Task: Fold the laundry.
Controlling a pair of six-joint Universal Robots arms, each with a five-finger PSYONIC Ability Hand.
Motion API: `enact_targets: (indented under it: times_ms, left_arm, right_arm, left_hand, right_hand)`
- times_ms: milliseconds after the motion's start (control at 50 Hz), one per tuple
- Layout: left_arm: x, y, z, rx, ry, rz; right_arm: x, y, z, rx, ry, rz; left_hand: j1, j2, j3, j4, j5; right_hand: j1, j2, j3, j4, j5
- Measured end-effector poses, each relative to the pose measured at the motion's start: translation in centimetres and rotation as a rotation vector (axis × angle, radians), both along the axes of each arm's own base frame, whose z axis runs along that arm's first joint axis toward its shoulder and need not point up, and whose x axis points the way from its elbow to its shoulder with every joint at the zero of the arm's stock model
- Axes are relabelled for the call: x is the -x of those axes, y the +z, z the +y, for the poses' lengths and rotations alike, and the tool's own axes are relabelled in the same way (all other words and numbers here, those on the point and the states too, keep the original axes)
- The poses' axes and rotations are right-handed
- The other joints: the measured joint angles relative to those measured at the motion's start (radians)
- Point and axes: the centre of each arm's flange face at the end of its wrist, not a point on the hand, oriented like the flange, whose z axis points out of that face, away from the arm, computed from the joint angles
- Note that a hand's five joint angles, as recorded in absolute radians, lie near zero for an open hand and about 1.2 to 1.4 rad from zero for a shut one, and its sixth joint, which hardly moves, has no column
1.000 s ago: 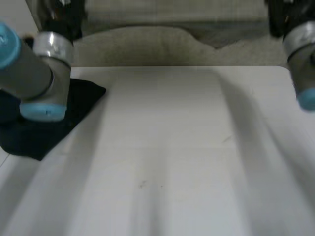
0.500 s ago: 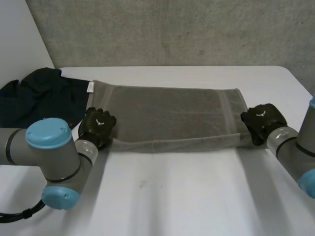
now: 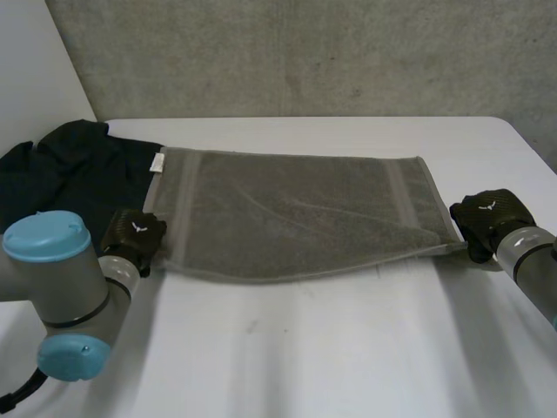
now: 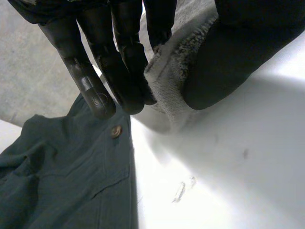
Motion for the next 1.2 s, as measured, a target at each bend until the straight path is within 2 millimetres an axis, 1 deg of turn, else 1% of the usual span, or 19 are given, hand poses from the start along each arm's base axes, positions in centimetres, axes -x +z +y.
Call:
enact_targets:
  times_ms: [120, 160, 180, 220, 240, 320, 360, 440, 520, 560, 660, 740, 800, 820, 860, 920, 960, 1080, 1200]
  left_arm:
    - [-0.2, 2.3, 2.7, -0.042, -0.029, -0.024]
    - [-0.2, 2.4, 2.8, -0.044, -0.030, -0.026]
    - [-0.8, 3.3, 4.2, -0.072, -0.032, -0.051]
    - [-1.0, 3.6, 4.7, -0.086, -0.034, -0.067]
    - [-1.8, 4.0, 6.3, -0.136, -0.040, -0.122]
    - [-3.3, 4.1, 9.7, -0.262, -0.079, -0.261]
    - [-3.8, 4.1, 11.1, -0.309, -0.107, -0.324]
    - [-4.1, 4.2, 11.9, -0.319, -0.135, -0.374]
    - [-3.4, 4.9, 10.0, -0.212, -0.125, -0.350]
    - [-2.3, 5.3, 7.9, -0.131, -0.111, -0.291]
    - [0.1, 5.5, 4.7, -0.043, -0.104, -0.177]
    - [2.4, 4.8, 1.8, -0.012, -0.104, -0.096]
    - [3.2, 4.4, 0.6, -0.002, -0.100, -0.080]
    - [4.1, 3.9, -0.7, 0.013, -0.096, -0.070]
    - [4.3, 3.8, -1.1, 0.019, -0.094, -0.068]
    - [5.9, 2.8, -4.2, 0.085, -0.077, -0.064]
    - [6.4, 2.4, -5.4, 0.115, -0.070, -0.069]
    - [7.5, 1.5, -7.8, 0.185, -0.061, -0.114]
    - [8.1, 1.0, -8.8, 0.219, -0.060, -0.151]
  right_arm:
    - [0.2, 1.6, 1.8, -0.059, 0.052, 0.069]
    - [0.2, 1.7, 1.9, -0.064, 0.056, 0.076]
    - [0.8, 2.2, 3.1, -0.118, 0.087, 0.151]
    - [1.0, 2.3, 3.4, -0.131, 0.094, 0.169]
    - [2.1, 2.5, 5.0, -0.216, 0.123, 0.266]
    - [4.4, 2.7, 7.5, -0.365, 0.164, 0.413]
    - [5.4, 2.9, 8.2, -0.408, 0.176, 0.459]
    - [6.3, 3.2, 8.2, -0.405, 0.166, 0.482]
    - [6.5, 3.2, 6.5, -0.309, 0.120, 0.450]
    - [5.8, 2.8, 5.0, -0.242, 0.108, 0.415]
    - [3.8, 1.7, 2.7, -0.146, 0.116, 0.383]
    - [2.2, 0.6, 0.4, -0.056, 0.098, 0.390]
    - [1.9, 0.3, -0.3, -0.033, 0.087, 0.396]
    - [1.5, -0.3, -1.8, 0.020, 0.065, 0.406]
    - [1.4, -0.3, -2.0, 0.027, 0.062, 0.407]
    - [0.8, -1.1, -4.5, 0.113, 0.036, 0.412]
    - [0.6, -1.2, -5.4, 0.143, 0.025, 0.413]
    - [0.4, -1.5, -7.6, 0.207, -0.008, 0.416]
    - [0.0, -1.8, -8.9, 0.233, -0.019, 0.414]
  left_hand:
    - [0.000, 0.000, 0.000, 0.000, 0.000]
    - [0.000, 0.000, 0.000, 0.000, 0.000]
    - [0.000, 0.000, 0.000, 0.000, 0.000]
    - [0.000, 0.000, 0.000, 0.000, 0.000]
    - [0.000, 0.000, 0.000, 0.000, 0.000]
    - [0.000, 0.001, 0.000, 0.000, 0.000]
    - [0.000, 0.001, 0.001, 0.001, 0.000]
    - [0.000, 0.002, 0.004, 0.004, 0.000]
    - [0.000, 0.002, 0.004, 0.004, 0.000]
    - [0.000, 0.002, 0.004, 0.004, 0.000]
    - [0.000, 0.002, 0.004, 0.004, 0.000]
    - [0.000, 0.003, 0.004, 0.004, 0.000]
    - [0.000, 0.003, 0.004, 0.005, 0.000]
    - [0.000, 0.003, 0.004, 0.004, 0.000]
    - [0.000, 0.003, 0.004, 0.005, 0.000]
    - [0.000, 0.003, 0.004, 0.005, 0.000]
    - [0.000, 0.003, 0.004, 0.005, 0.000]
    - [0.000, 0.003, 0.004, 0.005, 0.000]
    - [0.000, 0.003, 0.004, 0.005, 0.000]
  right_hand:
    - [0.000, 0.000, 0.000, 0.000, 0.000]
    - [0.000, 0.000, 0.000, 0.000, 0.000]
    - [0.000, 0.000, 0.000, 0.000, 0.000]
    - [0.000, 0.000, 0.000, 0.000, 0.000]
    - [0.000, 0.000, 0.000, 0.000, 0.000]
    - [0.000, 0.000, 0.000, 0.000, 0.000]
    - [0.000, 0.000, 0.000, 0.000, 0.000]
    - [0.000, 0.000, 0.000, 0.000, 0.000]
    - [0.010, 0.000, 0.000, 0.000, 0.000]
    - [0.011, 0.000, 0.000, 0.000, 0.000]
    - [0.014, 0.000, 0.000, 0.000, 0.000]
    - [0.014, 0.000, 0.000, 0.000, 0.000]
    - [0.014, 0.000, 0.000, 0.000, 0.000]
    - [0.014, 0.000, 0.000, 0.000, 0.000]
    - [0.014, 0.000, 0.000, 0.000, 0.000]
    - [0.014, 0.000, 0.000, 0.000, 0.000]
    - [0.014, 0.000, 0.000, 0.000, 0.000]
    - [0.014, 0.000, 0.000, 0.000, 0.000]
    - [0.014, 0.000, 0.000, 0.000, 0.000]
